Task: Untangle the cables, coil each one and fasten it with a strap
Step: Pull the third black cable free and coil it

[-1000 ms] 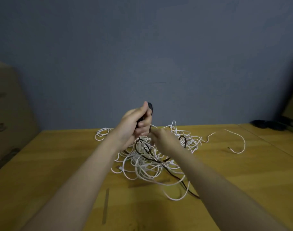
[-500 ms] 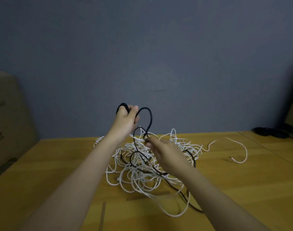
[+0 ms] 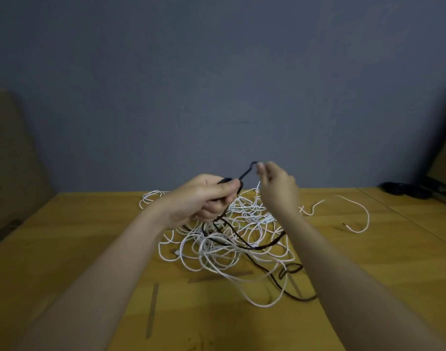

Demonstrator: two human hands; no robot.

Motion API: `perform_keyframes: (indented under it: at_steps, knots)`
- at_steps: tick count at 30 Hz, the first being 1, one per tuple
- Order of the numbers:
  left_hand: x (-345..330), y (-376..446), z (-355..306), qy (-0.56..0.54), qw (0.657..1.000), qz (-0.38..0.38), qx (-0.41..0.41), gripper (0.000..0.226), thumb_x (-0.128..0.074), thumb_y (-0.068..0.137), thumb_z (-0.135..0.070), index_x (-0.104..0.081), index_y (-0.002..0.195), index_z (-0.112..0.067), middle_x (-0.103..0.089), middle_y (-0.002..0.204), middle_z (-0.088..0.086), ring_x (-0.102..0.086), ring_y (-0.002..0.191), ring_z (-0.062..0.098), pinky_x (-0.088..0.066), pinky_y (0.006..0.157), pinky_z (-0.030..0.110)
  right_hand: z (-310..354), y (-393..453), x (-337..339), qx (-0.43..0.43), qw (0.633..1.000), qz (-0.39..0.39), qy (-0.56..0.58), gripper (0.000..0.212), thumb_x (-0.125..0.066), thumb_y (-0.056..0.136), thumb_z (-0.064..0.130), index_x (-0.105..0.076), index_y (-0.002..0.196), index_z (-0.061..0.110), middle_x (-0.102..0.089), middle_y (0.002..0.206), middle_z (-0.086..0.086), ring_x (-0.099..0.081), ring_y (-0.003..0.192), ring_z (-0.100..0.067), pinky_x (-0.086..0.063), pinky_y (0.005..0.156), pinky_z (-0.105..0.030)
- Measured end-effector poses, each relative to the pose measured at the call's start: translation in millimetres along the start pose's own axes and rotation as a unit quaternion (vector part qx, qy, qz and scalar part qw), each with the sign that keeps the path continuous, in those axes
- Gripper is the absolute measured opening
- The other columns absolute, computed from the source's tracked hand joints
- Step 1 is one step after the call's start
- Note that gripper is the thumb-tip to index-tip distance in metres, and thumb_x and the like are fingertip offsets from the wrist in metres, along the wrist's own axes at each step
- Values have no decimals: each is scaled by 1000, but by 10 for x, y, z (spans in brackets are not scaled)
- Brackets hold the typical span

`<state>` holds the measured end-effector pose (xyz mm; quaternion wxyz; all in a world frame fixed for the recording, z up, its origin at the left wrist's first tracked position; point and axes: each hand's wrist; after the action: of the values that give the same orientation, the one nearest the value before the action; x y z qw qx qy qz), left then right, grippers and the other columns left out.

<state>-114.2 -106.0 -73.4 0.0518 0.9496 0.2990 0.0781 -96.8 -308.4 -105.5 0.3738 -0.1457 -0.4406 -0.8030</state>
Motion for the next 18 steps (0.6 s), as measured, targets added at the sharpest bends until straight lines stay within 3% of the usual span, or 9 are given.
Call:
perform_keyframes:
  at_steps: [2,5,9,11,13,16,18]
  knots:
    - [-41,-8,-6,-70,997,-2,-34,27,-51,91,-34,-59,71,-19,-30,42,-12,-22,33,2,-23,34,13,19,-173,-180,77,987,85,-114,36,-36,100,42,-61,100,16,-67,81,-12,-61,77,-37,-34,57,-32]
    - [-65,43,68,-155,980,-89,-93,20,-48,90,-24,-58,91,-7,-35,43,-9,-25,31,1,-25,34,13,61,-479,-401,204,950,184,-151,35,-37,99,45,-60,110,21,-69,91,-14,-62,86,-38,-34,61,-35]
    - [44,167,230,-240,921,-275,-138,13,-41,98,-8,-53,97,-9,-53,58,-6,-45,41,6,-41,44,16,175,-698,-512,333,910,171,-178,39,-34,100,48,-57,116,21,-68,82,-16,-65,77,-38,-32,57,-35]
    - [131,235,316,-134,908,-376,-125,11,-37,101,-4,-47,98,-8,-54,67,0,-51,43,8,-46,50,18,251,-767,-497,364,904,163,-156,37,-39,100,43,-59,117,16,-67,75,-17,-64,69,-38,-32,55,-35]
    - [216,268,425,37,896,-432,-94,5,-34,102,-6,-39,103,-6,-51,73,2,-52,42,6,-47,55,22,287,-784,-461,361,909,168,-126,32,-44,99,37,-59,113,12,-67,75,-16,-62,67,-37,-30,53,-34]
    - [299,240,538,270,872,-405,-50,9,-35,102,-21,-38,105,-13,-57,80,-3,-57,49,3,-48,68,31,262,-736,-405,324,922,169,-125,24,-46,97,30,-59,103,11,-67,82,-13,-61,76,-36,-27,57,-33]
    - [331,197,546,419,838,-350,-20,22,-36,101,-34,-41,107,-14,-64,90,2,-66,68,15,-49,74,38,210,-665,-348,278,937,171,-122,22,-46,97,31,-60,103,14,-66,92,-8,-61,86,-32,-36,59,-33]
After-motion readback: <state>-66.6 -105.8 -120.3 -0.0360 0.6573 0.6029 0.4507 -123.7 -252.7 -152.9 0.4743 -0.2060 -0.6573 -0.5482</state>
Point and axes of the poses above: each hand's wrist, its own y-axis towards the middle knuckle, its own x-axis out of the back of the hand, z = x × y
